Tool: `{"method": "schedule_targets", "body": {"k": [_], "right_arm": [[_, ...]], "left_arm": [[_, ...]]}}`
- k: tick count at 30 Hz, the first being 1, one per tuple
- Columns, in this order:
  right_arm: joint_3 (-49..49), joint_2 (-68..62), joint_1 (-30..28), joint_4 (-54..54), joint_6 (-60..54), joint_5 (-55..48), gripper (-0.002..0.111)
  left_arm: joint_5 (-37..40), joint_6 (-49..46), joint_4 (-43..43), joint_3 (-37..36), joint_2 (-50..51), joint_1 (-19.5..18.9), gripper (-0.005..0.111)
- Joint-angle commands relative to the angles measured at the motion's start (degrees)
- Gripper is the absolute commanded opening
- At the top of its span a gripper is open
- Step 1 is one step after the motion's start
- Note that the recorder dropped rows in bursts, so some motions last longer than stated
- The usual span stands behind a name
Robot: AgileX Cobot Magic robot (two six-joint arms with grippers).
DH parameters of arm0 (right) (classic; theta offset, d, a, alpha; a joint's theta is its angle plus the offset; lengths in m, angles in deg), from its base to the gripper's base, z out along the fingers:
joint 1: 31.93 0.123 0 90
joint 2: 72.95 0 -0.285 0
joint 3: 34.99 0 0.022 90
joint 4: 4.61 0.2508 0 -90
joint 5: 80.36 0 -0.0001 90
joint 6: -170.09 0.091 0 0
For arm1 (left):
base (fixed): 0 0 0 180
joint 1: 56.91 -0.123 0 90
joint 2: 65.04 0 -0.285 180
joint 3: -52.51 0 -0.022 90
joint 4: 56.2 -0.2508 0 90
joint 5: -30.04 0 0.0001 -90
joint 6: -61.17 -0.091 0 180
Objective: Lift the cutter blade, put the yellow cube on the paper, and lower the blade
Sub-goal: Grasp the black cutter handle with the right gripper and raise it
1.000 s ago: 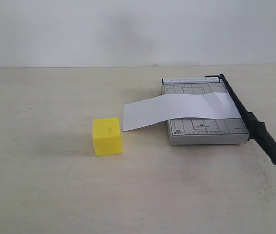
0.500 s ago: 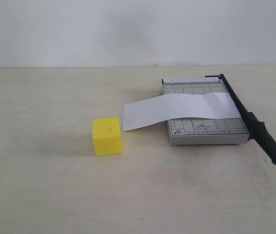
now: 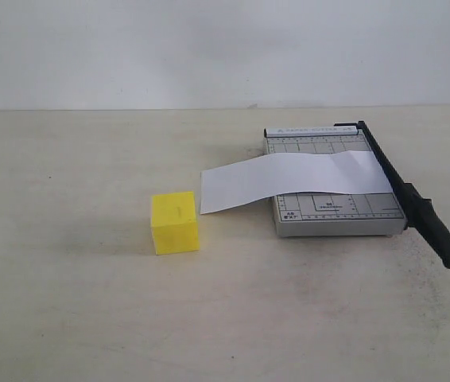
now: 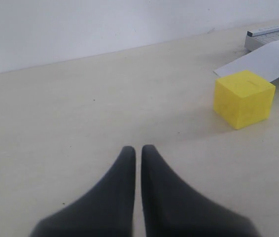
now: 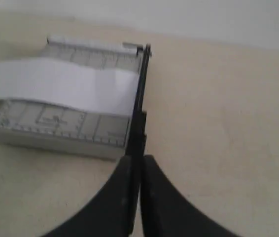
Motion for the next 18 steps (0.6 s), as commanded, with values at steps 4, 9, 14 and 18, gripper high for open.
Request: {"method": "schedule_targets", "body": {"k": [4,9,14,18], "right_arm": [[7.9,-19.5,0.1,0.2,2.5,-2.2,0.057],[9.3,-26.1,0.1,0.4,4.1,0.3,0.059],[9.3,-32.1,0.1,0.4,4.4,1.2,0.059],[9.3,-35.6,0.1,0.4,4.5,1.7,0.059]], "left_arm": [[-0.2,-0.1,0.4,-0.2,-0.1,-0.1,0.004],[-0.2,-0.1,0.4,-0.2,-0.1,-0.1,0.004],[-0.2,-0.1,0.4,-0.2,-0.1,-0.1,0.004],[-0.2,-0.1,0.4,-0.2,-0.1,-0.1,0.004]]}}
